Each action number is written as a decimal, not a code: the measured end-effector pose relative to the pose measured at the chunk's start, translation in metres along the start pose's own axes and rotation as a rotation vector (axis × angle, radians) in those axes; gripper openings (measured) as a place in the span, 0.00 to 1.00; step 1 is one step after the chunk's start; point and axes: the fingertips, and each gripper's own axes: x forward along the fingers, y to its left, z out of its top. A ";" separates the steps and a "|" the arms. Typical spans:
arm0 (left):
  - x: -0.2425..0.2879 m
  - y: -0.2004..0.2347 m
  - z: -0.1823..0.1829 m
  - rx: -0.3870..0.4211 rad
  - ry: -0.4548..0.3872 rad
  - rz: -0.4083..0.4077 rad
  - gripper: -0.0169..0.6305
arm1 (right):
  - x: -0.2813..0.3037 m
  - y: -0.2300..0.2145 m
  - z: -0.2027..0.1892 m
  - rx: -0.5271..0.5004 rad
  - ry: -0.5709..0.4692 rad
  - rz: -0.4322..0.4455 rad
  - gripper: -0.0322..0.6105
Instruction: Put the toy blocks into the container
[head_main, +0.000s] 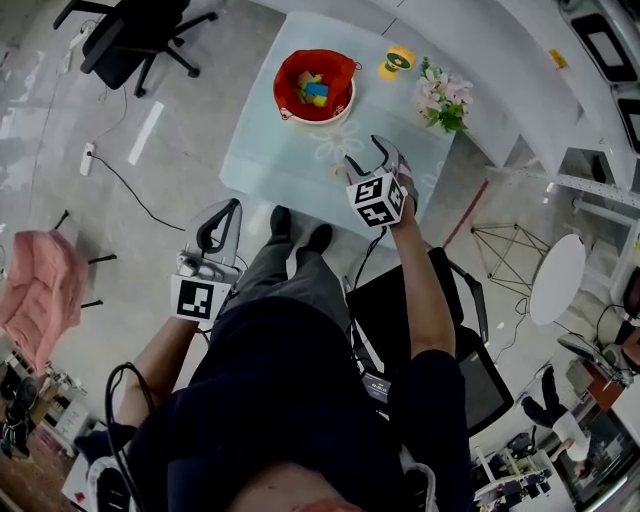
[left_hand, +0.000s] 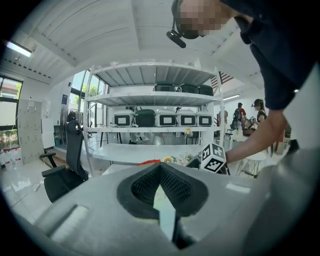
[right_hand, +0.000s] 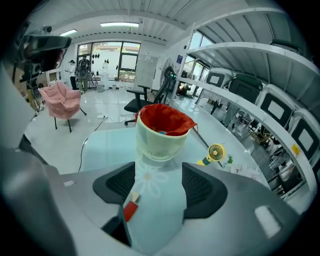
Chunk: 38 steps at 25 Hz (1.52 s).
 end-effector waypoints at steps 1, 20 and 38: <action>0.000 0.000 -0.001 -0.001 0.004 0.002 0.03 | 0.001 0.003 -0.010 0.004 0.014 0.002 0.51; -0.008 -0.006 -0.009 0.032 0.042 0.014 0.03 | 0.053 0.065 -0.140 0.136 0.207 0.013 0.51; -0.003 -0.008 -0.018 0.052 0.081 0.010 0.03 | 0.087 0.085 -0.173 0.242 0.283 0.097 0.40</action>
